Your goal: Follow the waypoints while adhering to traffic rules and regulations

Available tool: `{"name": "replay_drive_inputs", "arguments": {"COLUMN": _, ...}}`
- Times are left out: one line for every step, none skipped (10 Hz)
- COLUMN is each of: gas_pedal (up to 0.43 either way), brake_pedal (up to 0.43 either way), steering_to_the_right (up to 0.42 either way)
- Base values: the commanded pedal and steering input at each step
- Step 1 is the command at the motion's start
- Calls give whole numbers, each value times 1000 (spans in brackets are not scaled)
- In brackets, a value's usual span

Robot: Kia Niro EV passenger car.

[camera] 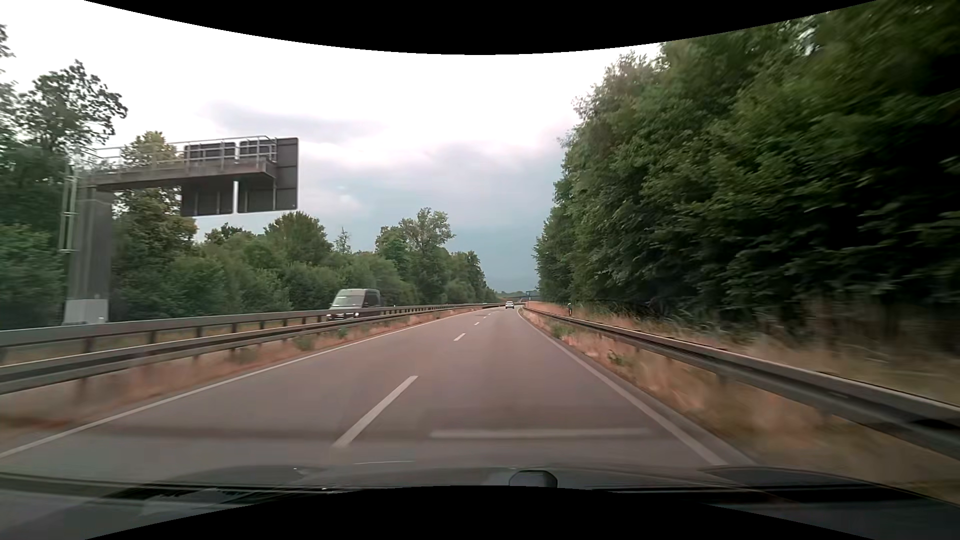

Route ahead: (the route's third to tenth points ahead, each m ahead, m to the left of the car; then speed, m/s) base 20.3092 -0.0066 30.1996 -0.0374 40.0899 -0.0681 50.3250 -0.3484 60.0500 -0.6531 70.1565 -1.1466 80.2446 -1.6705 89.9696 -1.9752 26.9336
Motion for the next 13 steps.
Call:
{"name": "replay_drive_inputs", "arguments": {"gas_pedal": 220, "brake_pedal": 0, "steering_to_the_right": 3}}
{"name": "replay_drive_inputs", "arguments": {"gas_pedal": 220, "brake_pedal": 0, "steering_to_the_right": 3}}
{"name": "replay_drive_inputs", "arguments": {"gas_pedal": 220, "brake_pedal": 0, "steering_to_the_right": 3}}
{"name": "replay_drive_inputs", "arguments": {"gas_pedal": 220, "brake_pedal": 0, "steering_to_the_right": 2}}
{"name": "replay_drive_inputs", "arguments": {"gas_pedal": 228, "brake_pedal": 0, "steering_to_the_right": 3}}
{"name": "replay_drive_inputs", "arguments": {"gas_pedal": 240, "brake_pedal": 0, "steering_to_the_right": 3}}
{"name": "replay_drive_inputs", "arguments": {"gas_pedal": 240, "brake_pedal": 0, "steering_to_the_right": 3}}
{"name": "replay_drive_inputs", "arguments": {"gas_pedal": 240, "brake_pedal": 0, "steering_to_the_right": 3}}
{"name": "replay_drive_inputs", "arguments": {"gas_pedal": 248, "brake_pedal": 0, "steering_to_the_right": 4}}
{"name": "replay_drive_inputs", "arguments": {"gas_pedal": 260, "brake_pedal": 0, "steering_to_the_right": 4}}
{"name": "replay_drive_inputs", "arguments": {"gas_pedal": 260, "brake_pedal": 0, "steering_to_the_right": 4}}
{"name": "replay_drive_inputs", "arguments": {"gas_pedal": 268, "brake_pedal": 0, "steering_to_the_right": 4}}
{"name": "replay_drive_inputs", "arguments": {"gas_pedal": 268, "brake_pedal": 0, "steering_to_the_right": 4}}
